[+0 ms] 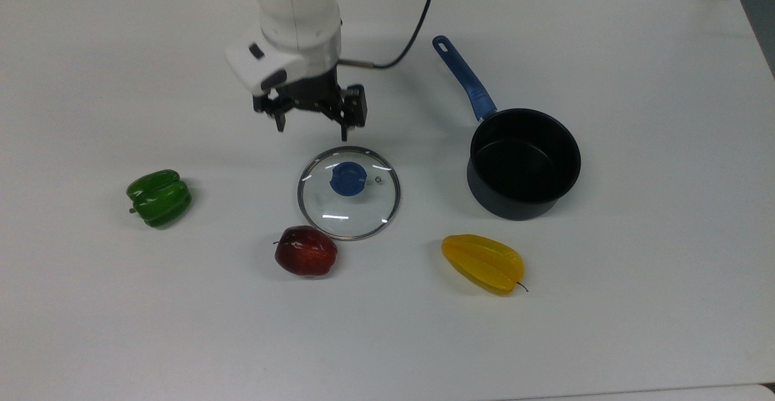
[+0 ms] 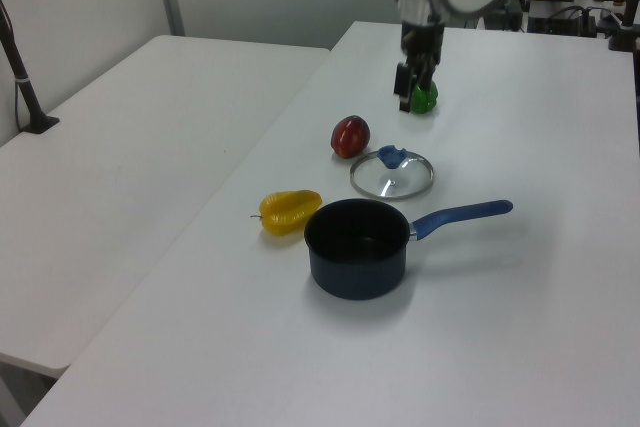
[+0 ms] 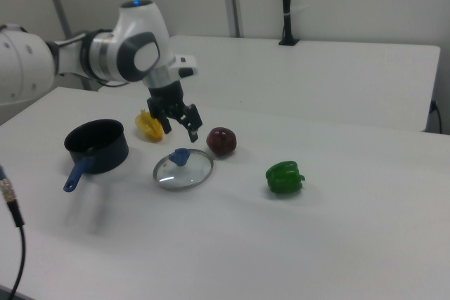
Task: Close lid
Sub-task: 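Lower the gripper onto the blue knob of the glass lid, then close the gripper on the blue knob and lift the lid, then carry the glass lid over the black saucepan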
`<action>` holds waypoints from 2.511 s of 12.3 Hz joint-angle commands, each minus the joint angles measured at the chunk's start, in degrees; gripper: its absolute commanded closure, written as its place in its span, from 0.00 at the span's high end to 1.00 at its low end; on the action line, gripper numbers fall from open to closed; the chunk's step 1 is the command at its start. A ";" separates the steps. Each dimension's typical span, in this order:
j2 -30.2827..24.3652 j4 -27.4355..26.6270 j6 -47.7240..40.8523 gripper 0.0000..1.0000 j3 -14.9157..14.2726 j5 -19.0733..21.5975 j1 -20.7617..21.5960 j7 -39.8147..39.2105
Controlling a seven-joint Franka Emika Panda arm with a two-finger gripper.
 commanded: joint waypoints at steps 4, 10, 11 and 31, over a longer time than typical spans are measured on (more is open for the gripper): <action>9.64 3.84 6.98 1.00 -0.13 0.16 2.88 0.58; 10.61 3.23 7.16 0.89 -0.13 -0.37 3.58 0.58; 10.61 3.23 7.16 0.82 -0.13 -0.37 3.58 0.58; 4.28 13.07 -13.14 0.46 -0.39 -1.16 12.35 9.28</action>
